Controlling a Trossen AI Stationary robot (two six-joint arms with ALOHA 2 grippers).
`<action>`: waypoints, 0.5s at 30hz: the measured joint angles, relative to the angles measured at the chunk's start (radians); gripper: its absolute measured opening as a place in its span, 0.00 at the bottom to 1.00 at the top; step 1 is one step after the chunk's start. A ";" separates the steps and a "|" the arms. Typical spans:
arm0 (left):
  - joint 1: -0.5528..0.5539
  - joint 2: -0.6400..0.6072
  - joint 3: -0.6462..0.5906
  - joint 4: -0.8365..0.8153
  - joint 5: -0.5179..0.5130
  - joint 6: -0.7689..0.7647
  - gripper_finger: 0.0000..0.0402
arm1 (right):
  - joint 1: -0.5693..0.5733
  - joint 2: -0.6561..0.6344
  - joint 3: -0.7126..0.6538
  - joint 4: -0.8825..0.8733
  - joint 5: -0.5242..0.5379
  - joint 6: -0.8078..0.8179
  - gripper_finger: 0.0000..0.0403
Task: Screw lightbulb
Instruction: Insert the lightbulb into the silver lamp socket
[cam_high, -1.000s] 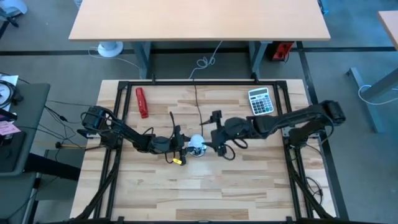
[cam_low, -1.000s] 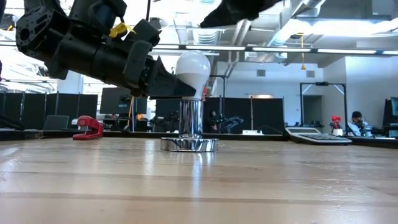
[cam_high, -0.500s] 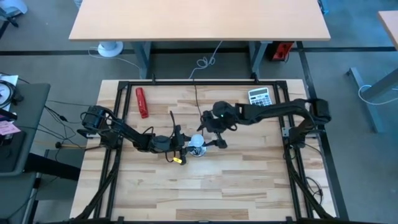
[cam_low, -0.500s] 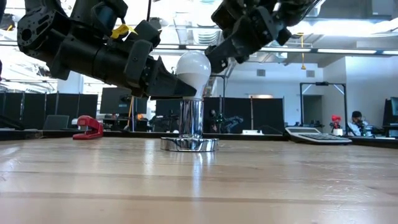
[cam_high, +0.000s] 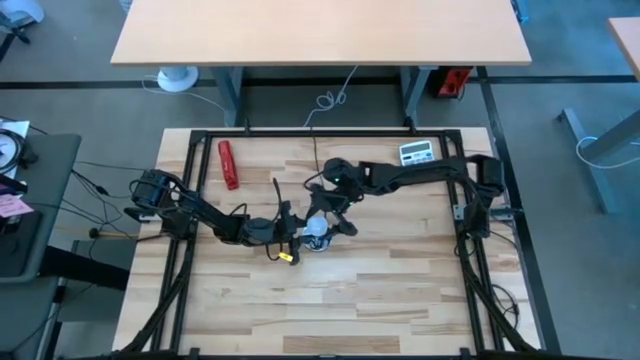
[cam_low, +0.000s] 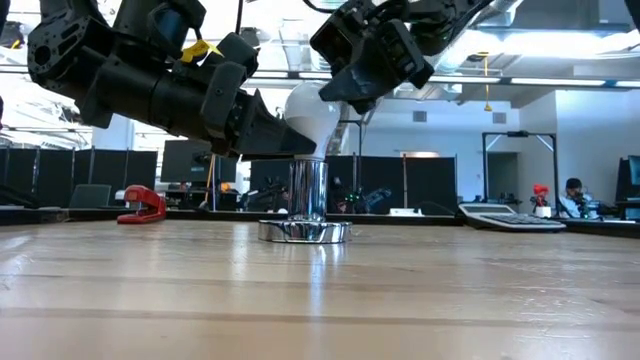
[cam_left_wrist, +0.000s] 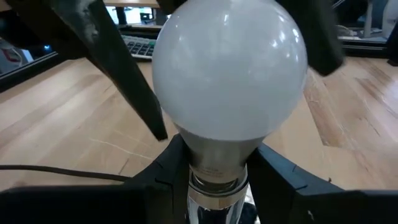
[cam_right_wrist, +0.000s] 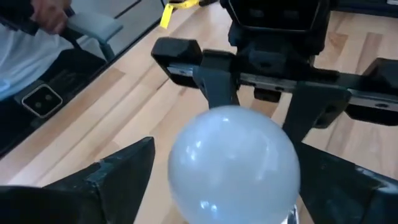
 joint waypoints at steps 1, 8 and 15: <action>0.000 0.000 0.000 0.000 0.001 0.000 0.30 | -0.001 0.000 0.001 -0.011 -0.001 -0.012 0.89; 0.005 0.002 0.000 -0.003 0.002 0.009 0.30 | -0.015 -0.002 0.002 -0.027 -0.019 -0.033 0.70; 0.005 0.002 0.000 -0.002 0.002 -0.001 0.30 | -0.014 -0.002 0.002 -0.026 -0.014 0.020 0.67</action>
